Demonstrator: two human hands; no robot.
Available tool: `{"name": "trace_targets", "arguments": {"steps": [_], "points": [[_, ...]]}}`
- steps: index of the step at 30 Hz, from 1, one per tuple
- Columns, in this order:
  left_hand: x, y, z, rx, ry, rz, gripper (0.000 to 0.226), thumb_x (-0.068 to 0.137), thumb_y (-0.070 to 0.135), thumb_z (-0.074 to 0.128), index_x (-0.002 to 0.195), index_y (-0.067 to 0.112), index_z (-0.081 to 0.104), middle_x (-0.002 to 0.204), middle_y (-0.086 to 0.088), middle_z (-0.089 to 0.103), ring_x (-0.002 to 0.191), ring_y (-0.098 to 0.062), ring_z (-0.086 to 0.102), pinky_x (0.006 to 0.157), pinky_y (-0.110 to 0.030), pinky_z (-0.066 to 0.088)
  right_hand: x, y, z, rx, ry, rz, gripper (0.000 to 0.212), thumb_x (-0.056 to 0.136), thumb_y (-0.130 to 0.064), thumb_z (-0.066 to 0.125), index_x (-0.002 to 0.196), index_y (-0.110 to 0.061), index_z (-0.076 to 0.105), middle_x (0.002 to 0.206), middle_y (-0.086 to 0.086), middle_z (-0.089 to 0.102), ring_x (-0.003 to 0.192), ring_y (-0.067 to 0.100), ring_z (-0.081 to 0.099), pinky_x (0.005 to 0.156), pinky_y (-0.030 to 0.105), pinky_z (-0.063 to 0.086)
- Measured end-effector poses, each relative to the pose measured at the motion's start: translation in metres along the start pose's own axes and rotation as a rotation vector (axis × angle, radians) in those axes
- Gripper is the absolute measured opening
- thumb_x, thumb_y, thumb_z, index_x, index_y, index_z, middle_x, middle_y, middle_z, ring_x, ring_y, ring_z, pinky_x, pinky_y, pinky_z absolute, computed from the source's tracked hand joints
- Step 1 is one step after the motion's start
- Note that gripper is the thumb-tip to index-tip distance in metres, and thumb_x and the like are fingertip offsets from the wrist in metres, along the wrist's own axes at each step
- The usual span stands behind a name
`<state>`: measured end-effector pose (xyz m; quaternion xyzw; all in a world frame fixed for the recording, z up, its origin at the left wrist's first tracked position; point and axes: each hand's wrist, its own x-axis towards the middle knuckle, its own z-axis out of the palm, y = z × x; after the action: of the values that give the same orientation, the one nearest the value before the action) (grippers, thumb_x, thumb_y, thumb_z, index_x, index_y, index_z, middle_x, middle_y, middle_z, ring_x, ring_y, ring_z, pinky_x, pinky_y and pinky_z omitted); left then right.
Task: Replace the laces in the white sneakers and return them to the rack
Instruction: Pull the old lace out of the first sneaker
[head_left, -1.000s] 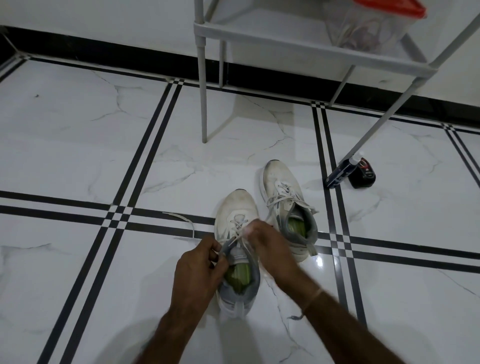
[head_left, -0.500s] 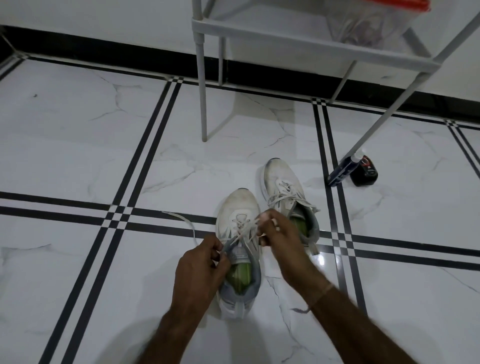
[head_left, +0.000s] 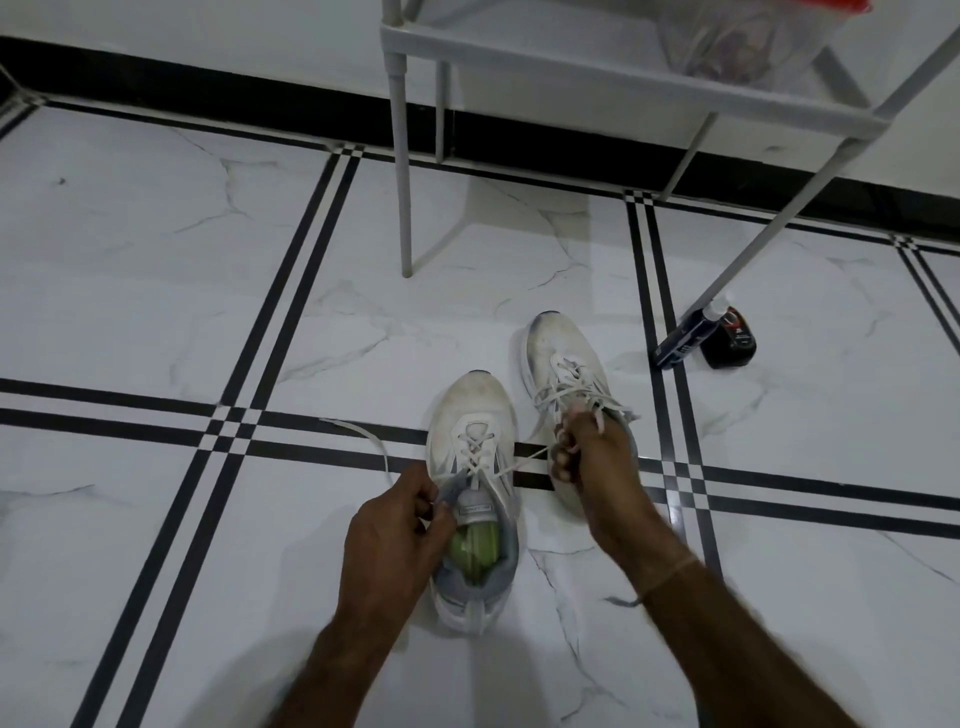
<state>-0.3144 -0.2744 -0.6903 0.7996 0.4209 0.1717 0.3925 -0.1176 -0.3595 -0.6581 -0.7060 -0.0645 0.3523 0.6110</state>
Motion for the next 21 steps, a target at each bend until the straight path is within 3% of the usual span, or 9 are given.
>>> {"name": "trace_targets", "arguments": {"steps": [3, 4, 6, 8, 11, 13, 15, 19, 21], "points": [[-0.003, -0.002, 0.004, 0.043, -0.003, 0.03, 0.018, 0.089, 0.029, 0.071, 0.102, 0.027, 0.058, 0.075, 0.014, 0.064, 0.065, -0.004, 0.063, 0.063, -0.034, 0.058, 0.014, -0.001, -0.003, -0.233, -0.13, -0.028, 0.008, 0.105, -0.015, 0.053, 0.105, -0.009, 0.058, 0.091, 0.008, 0.065, 0.067, 0.014, 0.062, 0.053, 0.024, 0.052], [-0.003, -0.001, 0.005, 0.046, 0.006, 0.045, 0.027, 0.089, 0.03, 0.07, 0.113, 0.029, 0.058, 0.087, 0.014, 0.067, 0.073, -0.003, 0.063, 0.068, -0.03, 0.057, 0.016, 0.004, 0.0, -0.339, -0.138, -0.062, 0.017, 0.101, -0.013, 0.058, 0.117, -0.011, 0.056, 0.105, 0.007, 0.065, 0.083, 0.018, 0.068, 0.065, 0.031, 0.06], [0.0, 0.003, 0.009, 0.042, 0.007, 0.109, 0.044, 0.089, 0.034, 0.065, 0.132, 0.032, 0.056, 0.125, 0.009, 0.061, 0.103, -0.002, 0.057, 0.084, -0.024, 0.05, 0.017, 0.015, 0.004, -0.621, -0.089, -0.246, 0.054, 0.09, -0.016, 0.067, 0.139, -0.018, 0.044, 0.132, 0.004, 0.056, 0.116, 0.024, 0.062, 0.092, 0.044, 0.058], [0.011, 0.007, 0.01, 0.028, -0.064, 0.155, 0.044, 0.091, 0.041, 0.059, 0.134, 0.032, 0.06, 0.142, 0.006, 0.052, 0.118, -0.007, 0.052, 0.096, -0.028, 0.048, 0.007, 0.022, 0.005, -0.765, 0.003, -0.456, 0.069, 0.084, -0.022, 0.077, 0.143, -0.015, 0.041, 0.14, 0.004, 0.047, 0.123, 0.016, 0.053, 0.096, 0.03, 0.053], [0.029, 0.004, 0.006, -0.001, -0.124, 0.185, 0.034, 0.09, 0.041, 0.059, 0.118, 0.029, 0.072, 0.122, 0.011, 0.066, 0.105, -0.004, 0.062, 0.09, -0.027, 0.053, -0.016, 0.033, 0.0, -0.724, -0.123, -0.529, 0.045, 0.078, -0.032, 0.086, 0.113, -0.017, 0.061, 0.117, -0.003, 0.053, 0.094, 0.002, 0.06, 0.075, 0.014, 0.054], [0.037, 0.001, 0.004, -0.017, -0.116, 0.174, 0.026, 0.085, 0.034, 0.066, 0.109, 0.028, 0.074, 0.106, 0.015, 0.068, 0.09, 0.0, 0.062, 0.081, -0.021, 0.052, -0.022, 0.04, 0.0, -0.77, -0.273, -0.476, 0.029, 0.075, -0.036, 0.086, 0.093, -0.022, 0.068, 0.092, -0.008, 0.065, 0.079, 0.006, 0.065, 0.069, 0.023, 0.057], [0.041, 0.003, 0.005, -0.01, -0.104, 0.185, 0.023, 0.082, 0.031, 0.067, 0.103, 0.025, 0.073, 0.099, 0.013, 0.069, 0.085, -0.006, 0.063, 0.078, -0.023, 0.051, -0.02, 0.042, 0.002, -0.841, -0.261, -0.464, 0.014, 0.076, -0.035, 0.079, 0.081, -0.025, 0.07, 0.074, -0.011, 0.068, 0.068, 0.009, 0.065, 0.066, 0.033, 0.057], [0.047, 0.001, 0.011, 0.027, -0.072, 0.235, 0.005, 0.088, 0.027, 0.069, 0.092, 0.025, 0.07, 0.092, 0.013, 0.066, 0.083, -0.009, 0.062, 0.073, -0.025, 0.049, -0.023, 0.045, 0.009, -0.881, -0.145, -0.553, 0.023, 0.084, -0.039, 0.063, 0.065, -0.029, 0.054, 0.056, -0.013, 0.05, 0.054, 0.01, 0.05, 0.055, 0.032, 0.045], [0.048, -0.003, 0.014, -0.176, -0.051, 0.067, 0.005, 0.089, 0.022, 0.068, 0.086, 0.026, 0.068, 0.093, 0.012, 0.069, 0.089, -0.01, 0.065, 0.076, -0.027, 0.052, -0.021, 0.047, 0.008, -0.764, -0.097, -0.498, 0.03, 0.08, -0.046, 0.058, 0.059, -0.026, 0.051, 0.052, -0.01, 0.044, 0.053, 0.01, 0.045, 0.054, 0.034, 0.041]]}}
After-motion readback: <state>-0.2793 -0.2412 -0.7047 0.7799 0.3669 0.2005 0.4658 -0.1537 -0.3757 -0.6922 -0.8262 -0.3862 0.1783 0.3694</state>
